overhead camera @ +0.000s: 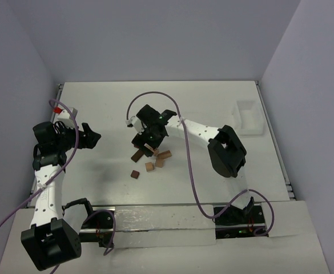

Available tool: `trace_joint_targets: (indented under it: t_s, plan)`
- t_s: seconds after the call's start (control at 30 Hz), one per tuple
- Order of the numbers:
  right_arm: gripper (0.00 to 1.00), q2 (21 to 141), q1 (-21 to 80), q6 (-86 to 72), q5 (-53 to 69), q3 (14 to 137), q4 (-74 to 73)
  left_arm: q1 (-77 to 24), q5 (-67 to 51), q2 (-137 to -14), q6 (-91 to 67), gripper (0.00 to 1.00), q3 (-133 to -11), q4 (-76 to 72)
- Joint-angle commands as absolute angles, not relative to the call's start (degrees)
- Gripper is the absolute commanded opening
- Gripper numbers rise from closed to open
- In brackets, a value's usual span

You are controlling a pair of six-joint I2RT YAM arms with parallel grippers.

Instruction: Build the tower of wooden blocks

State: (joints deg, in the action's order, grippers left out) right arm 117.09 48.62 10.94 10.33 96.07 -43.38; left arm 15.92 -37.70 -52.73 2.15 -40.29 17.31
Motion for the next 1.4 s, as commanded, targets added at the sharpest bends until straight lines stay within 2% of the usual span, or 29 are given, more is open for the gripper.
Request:
trace_joint_targets:
  t_s: [0.0,0.43,0.8,0.93,1.1,1.37]
  plan:
    - [0.84,118.9,50.5,9.2,8.7,97.7,-43.9,16.4,-37.8,-52.6,2.0,0.89,-40.3,14.5]
    - [0.82,123.5,50.5,9.2,4.9,100.5,-43.7,16.3,-37.5,-52.4,2.3,0.89,-39.9,14.6]
    - [0.82,118.0,50.5,7.8,5.8,101.2,-44.8,16.3,-37.4,-52.5,2.1,0.89,-39.7,14.1]
    - [0.87,116.7,50.2,7.8,3.2,101.0,-44.1,16.4,-37.3,-52.4,1.8,0.90,-39.8,14.1]
    - [0.99,117.7,49.4,7.4,1.6,101.7,-43.9,16.4,-37.0,-52.1,1.8,0.90,-39.6,14.0]
    - [1.00,122.9,47.8,7.5,4.2,103.8,-45.3,16.3,-36.8,-52.2,1.8,0.91,-39.6,13.9]
